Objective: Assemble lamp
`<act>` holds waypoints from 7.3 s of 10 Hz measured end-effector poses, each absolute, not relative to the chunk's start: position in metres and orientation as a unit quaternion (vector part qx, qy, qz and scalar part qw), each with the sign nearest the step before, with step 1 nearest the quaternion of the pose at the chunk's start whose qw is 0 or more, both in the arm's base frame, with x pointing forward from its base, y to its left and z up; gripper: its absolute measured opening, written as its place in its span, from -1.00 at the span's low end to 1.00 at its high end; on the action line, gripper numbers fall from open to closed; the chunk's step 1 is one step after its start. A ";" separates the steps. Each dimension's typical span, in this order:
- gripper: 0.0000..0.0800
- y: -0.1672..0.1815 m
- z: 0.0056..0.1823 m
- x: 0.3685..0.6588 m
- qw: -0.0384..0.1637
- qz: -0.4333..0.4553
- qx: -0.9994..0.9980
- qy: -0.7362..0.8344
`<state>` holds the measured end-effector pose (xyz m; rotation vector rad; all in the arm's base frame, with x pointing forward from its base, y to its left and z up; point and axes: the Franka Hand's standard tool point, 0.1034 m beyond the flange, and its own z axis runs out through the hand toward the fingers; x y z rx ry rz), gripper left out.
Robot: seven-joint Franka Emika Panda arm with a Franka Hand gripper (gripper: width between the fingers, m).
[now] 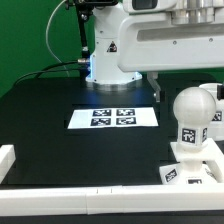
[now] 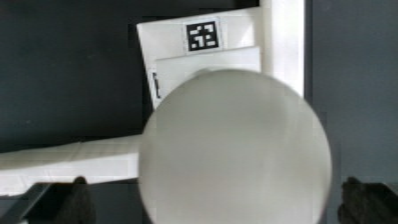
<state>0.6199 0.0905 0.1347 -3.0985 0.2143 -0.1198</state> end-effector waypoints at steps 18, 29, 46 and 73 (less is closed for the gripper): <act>0.44 0.097 0.115 0.621 0.067 -0.005 -0.770 0.634; 0.75 0.101 0.116 0.620 0.019 -0.035 -0.997 0.071; 0.44 0.095 0.114 0.618 0.073 -0.019 -0.761 0.644; 0.44 0.089 0.116 0.621 0.091 0.017 -0.661 0.744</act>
Offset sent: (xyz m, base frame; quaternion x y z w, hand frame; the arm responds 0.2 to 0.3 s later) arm 0.0008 0.0019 -0.0172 -0.0252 0.0260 -0.0065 0.9993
